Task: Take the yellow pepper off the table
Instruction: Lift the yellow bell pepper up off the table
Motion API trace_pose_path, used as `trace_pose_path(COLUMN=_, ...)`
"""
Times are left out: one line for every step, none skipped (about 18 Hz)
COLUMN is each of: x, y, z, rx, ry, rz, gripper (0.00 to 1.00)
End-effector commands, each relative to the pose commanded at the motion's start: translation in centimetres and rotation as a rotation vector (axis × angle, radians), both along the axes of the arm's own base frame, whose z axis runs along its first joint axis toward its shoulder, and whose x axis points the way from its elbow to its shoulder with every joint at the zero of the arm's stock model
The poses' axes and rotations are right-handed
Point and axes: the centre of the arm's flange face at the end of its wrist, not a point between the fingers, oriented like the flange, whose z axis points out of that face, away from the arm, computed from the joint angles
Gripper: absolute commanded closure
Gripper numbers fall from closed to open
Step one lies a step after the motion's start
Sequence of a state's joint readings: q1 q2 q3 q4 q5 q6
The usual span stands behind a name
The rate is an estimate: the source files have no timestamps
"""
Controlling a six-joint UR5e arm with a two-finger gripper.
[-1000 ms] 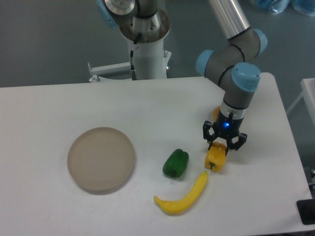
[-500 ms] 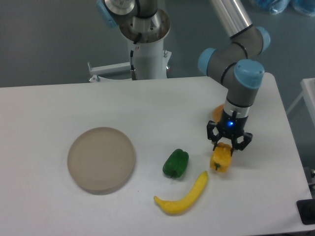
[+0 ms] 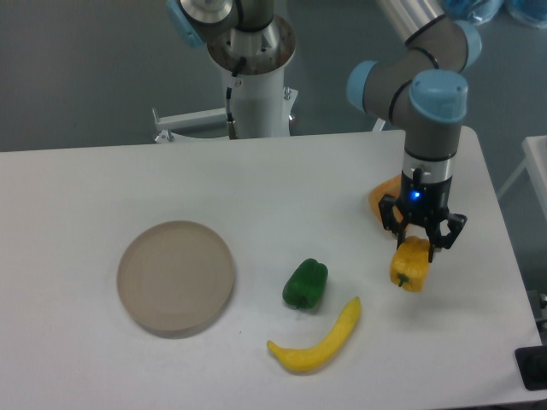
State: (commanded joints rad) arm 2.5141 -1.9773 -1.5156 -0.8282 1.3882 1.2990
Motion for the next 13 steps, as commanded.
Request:
trace_pose_path(x=-0.1, y=-0.4, z=0.3, rx=-0.010, ry=0.005, rz=-0.007, gripper=0.66)
trace_pose_path(x=-0.2, y=-0.9, z=1.4, rx=-0.002, ry=0.021, rz=-0.005, gripper=0.67)
trace_pose_path(x=-0.5, y=-1.2, z=1.9, rx=-0.001, ry=0.028, rz=-0.001, gripper=0.67)
trace_pose_path(x=-0.6, y=-1.2, z=2.1, rx=-0.005, ry=0.035, rz=0.002, gripper=0.67)
trace_pose_path(x=-0.7, y=-1.2, z=2.1, rx=-0.011, ry=0.039, rz=0.005, gripper=0.67)
trace_pose_path(x=-0.7, y=-1.2, z=2.0, rx=-0.017, ry=0.043, rz=0.007, gripper=0.67)
trace_pose_path(x=-0.7, y=-1.2, z=2.0, rx=-0.023, ry=0.047, rz=0.010, gripper=0.66)
trace_pose_path(x=-0.7, y=-1.2, z=2.0, rx=-0.025, ry=0.049, rz=0.010, gripper=0.66)
trace_pose_path(x=-0.7, y=-1.2, z=2.1, rx=-0.025, ry=0.051, rz=0.010, gripper=0.66)
trace_pose_path(x=-0.6, y=-1.1, z=2.1, rx=-0.026, ry=0.051, rz=0.009, gripper=0.66)
trace_pose_path(x=-0.7, y=-1.1, z=2.0, rx=-0.027, ry=0.052, rz=0.010, gripper=0.66)
trace_pose_path(x=-0.6, y=-1.0, z=1.8, rx=-0.029, ry=0.052, rz=0.009, gripper=0.66)
trace_pose_path(x=-0.6, y=-1.0, z=1.8, rx=-0.028, ry=0.051, rz=0.008, gripper=0.66)
